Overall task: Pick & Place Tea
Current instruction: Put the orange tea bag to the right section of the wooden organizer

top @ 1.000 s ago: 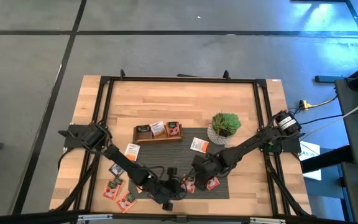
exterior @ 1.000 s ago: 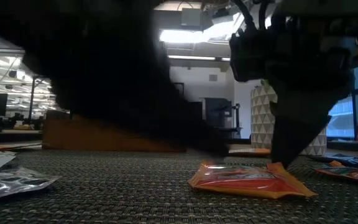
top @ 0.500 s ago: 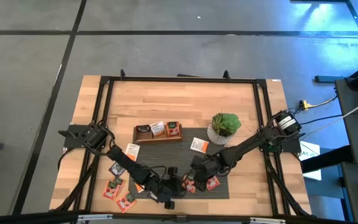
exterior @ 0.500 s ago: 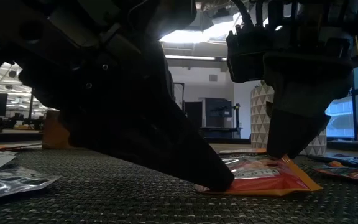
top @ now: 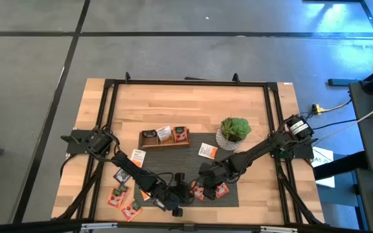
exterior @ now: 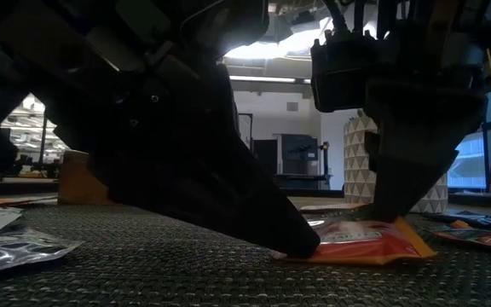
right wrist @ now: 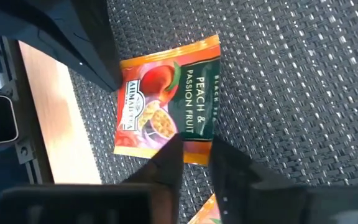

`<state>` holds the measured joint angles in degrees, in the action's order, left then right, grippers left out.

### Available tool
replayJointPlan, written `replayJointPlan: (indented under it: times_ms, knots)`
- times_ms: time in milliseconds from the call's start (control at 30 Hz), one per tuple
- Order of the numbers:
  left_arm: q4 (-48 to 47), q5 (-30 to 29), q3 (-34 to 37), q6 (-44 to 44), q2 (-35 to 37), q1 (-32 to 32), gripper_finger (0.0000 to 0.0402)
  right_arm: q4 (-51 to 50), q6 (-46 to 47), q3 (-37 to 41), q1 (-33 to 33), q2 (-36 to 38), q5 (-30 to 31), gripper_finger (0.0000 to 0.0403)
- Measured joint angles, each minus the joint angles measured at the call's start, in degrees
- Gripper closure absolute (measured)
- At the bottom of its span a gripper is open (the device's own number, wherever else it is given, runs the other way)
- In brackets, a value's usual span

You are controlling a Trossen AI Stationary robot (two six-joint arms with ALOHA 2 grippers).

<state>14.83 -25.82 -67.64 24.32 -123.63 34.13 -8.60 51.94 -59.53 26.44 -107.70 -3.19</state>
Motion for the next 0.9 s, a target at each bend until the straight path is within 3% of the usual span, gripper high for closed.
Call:
replayJointPlan:
  times_ms: [167,533,667,900]
  knots:
    - [-0.5,0.1,0.1,-0.1,0.6,0.0,0.0398,0.0,-1.6,0.0,0.0,0.0,0.0,0.0395]
    - [-10.5,-0.5,0.3,-4.4,10.2,2.6,0.0398,-0.3,-4.9,-2.6,0.0,0.0,0.6,0.0399]
    - [-17.5,-2.6,0.2,-4.1,14.4,4.1,0.0398,-3.9,-9.1,-7.1,0.0,0.0,2.2,0.04]
    - [-29.1,-2.8,0.2,-5.5,20.6,7.1,0.0397,-17.3,-19.4,-18.9,0.0,0.0,11.0,0.0401]
